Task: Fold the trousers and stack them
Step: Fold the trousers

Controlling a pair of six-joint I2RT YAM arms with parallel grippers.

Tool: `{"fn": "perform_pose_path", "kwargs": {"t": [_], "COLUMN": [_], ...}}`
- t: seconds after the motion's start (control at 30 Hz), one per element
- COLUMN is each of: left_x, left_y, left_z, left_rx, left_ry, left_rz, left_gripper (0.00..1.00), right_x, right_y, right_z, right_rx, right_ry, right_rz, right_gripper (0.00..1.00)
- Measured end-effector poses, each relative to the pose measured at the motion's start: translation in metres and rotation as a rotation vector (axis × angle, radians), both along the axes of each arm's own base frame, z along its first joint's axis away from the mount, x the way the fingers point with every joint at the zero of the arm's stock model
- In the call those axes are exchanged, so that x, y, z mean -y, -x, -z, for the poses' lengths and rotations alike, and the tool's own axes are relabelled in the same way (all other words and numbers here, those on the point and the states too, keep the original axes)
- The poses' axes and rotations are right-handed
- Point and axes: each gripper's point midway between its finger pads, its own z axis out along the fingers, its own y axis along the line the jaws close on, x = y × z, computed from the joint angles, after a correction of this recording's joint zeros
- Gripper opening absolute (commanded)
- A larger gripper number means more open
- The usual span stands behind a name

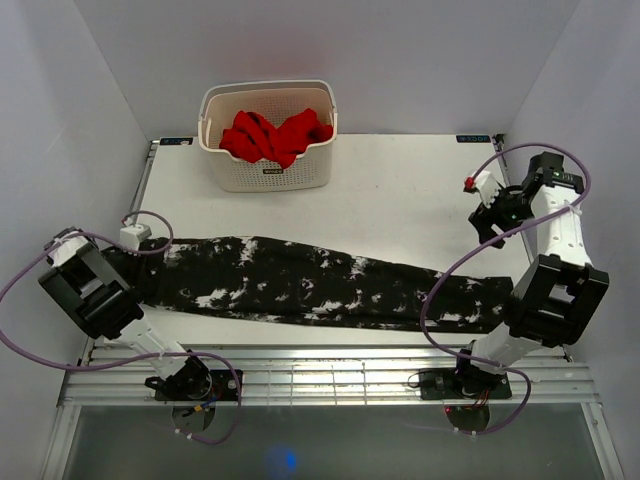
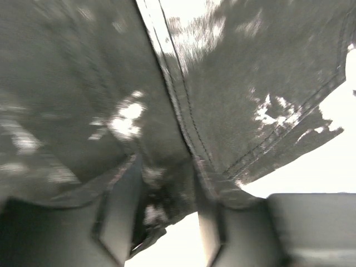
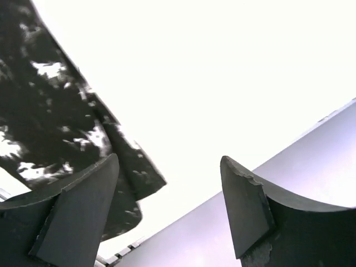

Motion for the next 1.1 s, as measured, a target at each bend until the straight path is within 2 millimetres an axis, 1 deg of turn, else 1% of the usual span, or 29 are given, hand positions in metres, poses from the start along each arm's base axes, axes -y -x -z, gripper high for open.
{"fn": "perform_pose_path", "kwargs": {"t": [0.03,0.1,0.13,0.17,0.2,0.27,0.37,0.4,0.5,0.57,0.6,0.63,0.7,0.77,0.8,0.87,0.9,0.97,1.0,1.07,1.1], "left_x": [-0.005,-0.01,-0.008,-0.004,0.0,0.013,0.03,0.031,0.026,0.022,0.022,0.022,0.031,0.047,0.057,0.077,0.089,0.113,0.126,0.152,0.164], "left_y": [-0.01,-0.029,-0.039,-0.049,-0.055,-0.068,-0.079,-0.082,-0.086,-0.086,-0.085,-0.083,-0.073,-0.065,-0.064,-0.069,-0.074,-0.085,-0.09,-0.099,-0.104], "left_z": [-0.008,-0.026,-0.036,-0.047,-0.053,-0.063,-0.066,-0.066,-0.064,-0.062,-0.061,-0.058,-0.052,-0.05,-0.051,-0.057,-0.06,-0.065,-0.067,-0.069,-0.07], "left_rx": [0.042,0.123,0.161,0.197,0.22,0.251,0.243,0.239,0.212,0.198,0.193,0.194,0.182,0.177,0.183,0.211,0.232,0.268,0.28,0.299,0.306], "left_ry": [-0.013,-0.023,-0.024,-0.02,-0.016,0.003,0.024,0.025,0.01,0.001,0.0,-0.003,0.003,0.009,0.013,0.021,0.028,0.042,0.051,0.07,0.079], "left_rz": [0.013,0.037,0.051,0.065,0.077,0.098,0.097,0.084,0.017,-0.022,-0.031,-0.037,-0.038,-0.008,0.018,0.084,0.122,0.2,0.236,0.305,0.336], "left_gripper": [0.6,0.65,0.66,0.66,0.66,0.66,0.64,0.63,0.63,0.63,0.64,0.64,0.64,0.66,0.67,0.69,0.7,0.72,0.72,0.74,0.74], "right_x": [0.0,-0.009,-0.017,-0.03,-0.042,-0.075,-0.133,-0.151,-0.204,-0.23,-0.238,-0.242,-0.241,-0.239,-0.24,-0.246,-0.251,-0.27,-0.281,-0.301,-0.313], "right_y": [-0.003,-0.009,-0.013,-0.016,-0.019,-0.024,-0.026,-0.024,-0.012,0.001,0.008,0.018,0.034,0.038,0.035,0.026,0.017,-0.007,-0.019,-0.034,-0.039], "right_z": [-0.005,-0.009,-0.01,-0.009,-0.008,-0.005,-0.001,0.0,0.001,0.006,0.012,0.018,0.032,0.036,0.035,0.026,0.019,0.004,0.0,-0.002,0.001], "right_rx": [0.001,-0.005,-0.013,-0.028,-0.038,-0.066,-0.095,-0.103,-0.128,-0.146,-0.157,-0.177,-0.214,-0.234,-0.225,-0.209,-0.193,-0.156,-0.137,-0.132,-0.139], "right_ry": [-0.013,-0.046,-0.064,-0.085,-0.102,-0.14,-0.186,-0.198,-0.226,-0.236,-0.235,-0.228,-0.207,-0.201,-0.204,-0.224,-0.241,-0.292,-0.317,-0.351,-0.365], "right_rz": [0.009,0.01,0.001,-0.014,-0.026,-0.067,-0.142,-0.165,-0.249,-0.293,-0.307,-0.31,-0.297,-0.272,-0.263,-0.251,-0.246,-0.249,-0.255,-0.267,-0.276], "right_gripper": [0.79,0.8,0.79,0.79,0.78,0.77,0.75,0.73,0.73,0.73,0.73,0.72,0.72,0.72,0.72,0.72,0.72,0.73,0.74,0.75,0.75]}}
